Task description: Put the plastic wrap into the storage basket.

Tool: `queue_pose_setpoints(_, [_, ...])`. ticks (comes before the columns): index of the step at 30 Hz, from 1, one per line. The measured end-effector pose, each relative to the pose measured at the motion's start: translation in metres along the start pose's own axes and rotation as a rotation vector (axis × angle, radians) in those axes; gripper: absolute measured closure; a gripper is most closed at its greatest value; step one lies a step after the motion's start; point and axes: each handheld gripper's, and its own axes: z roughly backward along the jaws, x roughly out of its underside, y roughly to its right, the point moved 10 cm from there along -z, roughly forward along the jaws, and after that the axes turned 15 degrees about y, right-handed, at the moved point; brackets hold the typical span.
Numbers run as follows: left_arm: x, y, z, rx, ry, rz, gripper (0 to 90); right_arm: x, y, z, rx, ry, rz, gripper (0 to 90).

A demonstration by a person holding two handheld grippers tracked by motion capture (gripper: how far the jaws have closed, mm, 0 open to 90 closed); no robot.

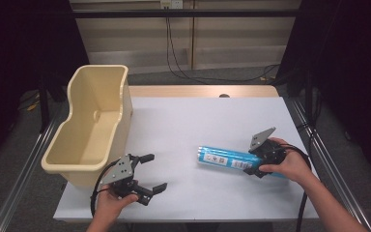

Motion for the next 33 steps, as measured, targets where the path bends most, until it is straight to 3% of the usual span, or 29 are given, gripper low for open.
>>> queue_pose_setpoints(7, [0.0, 0.0, 0.0, 0.0, 0.0, -0.001, 0.7, 0.017, 0.003, -0.007, 0.002, -0.067, 0.0, 22.5])
queue_pose_setpoints(17, [0.0, -0.001, -0.001, 0.0, -0.002, -0.001, 0.7, 0.013, 0.001, -0.008, -0.016, -0.098, 0.015, 28.8])
queue_pose_setpoints(19, [0.0, -0.001, -0.001, 0.001, -0.002, 0.0, 0.7, 0.012, -0.003, -0.008, -0.014, -0.101, 0.017, 29.8])
queue_pose_setpoints(20, [0.0, -0.002, -0.001, -0.001, -0.006, 0.0, 0.7, 0.01, -0.008, -0.009, -0.033, -0.092, -0.018, 30.4])
queue_pose_setpoints(22, [0.0, -0.003, -0.002, 0.0, -0.006, 0.0, 0.7, 0.009, -0.01, -0.01, -0.05, -0.093, -0.026, 30.5])
queue_pose_setpoints(23, [0.0, -0.003, -0.002, -0.004, -0.005, 0.004, 0.7, 0.005, -0.012, -0.011, -0.039, -0.091, 0.012, 30.6])
queue_pose_setpoints(29, [-0.011, -0.009, -0.006, -0.017, -0.024, -0.006, 0.7, -0.011, -0.018, -0.007, -0.076, -0.062, 0.017, 30.8])
queue_pose_setpoints(33, [-0.024, -0.015, -0.014, -0.012, -0.052, -0.009, 0.7, -0.024, -0.021, -0.008, -0.078, -0.055, 0.059, 30.8])
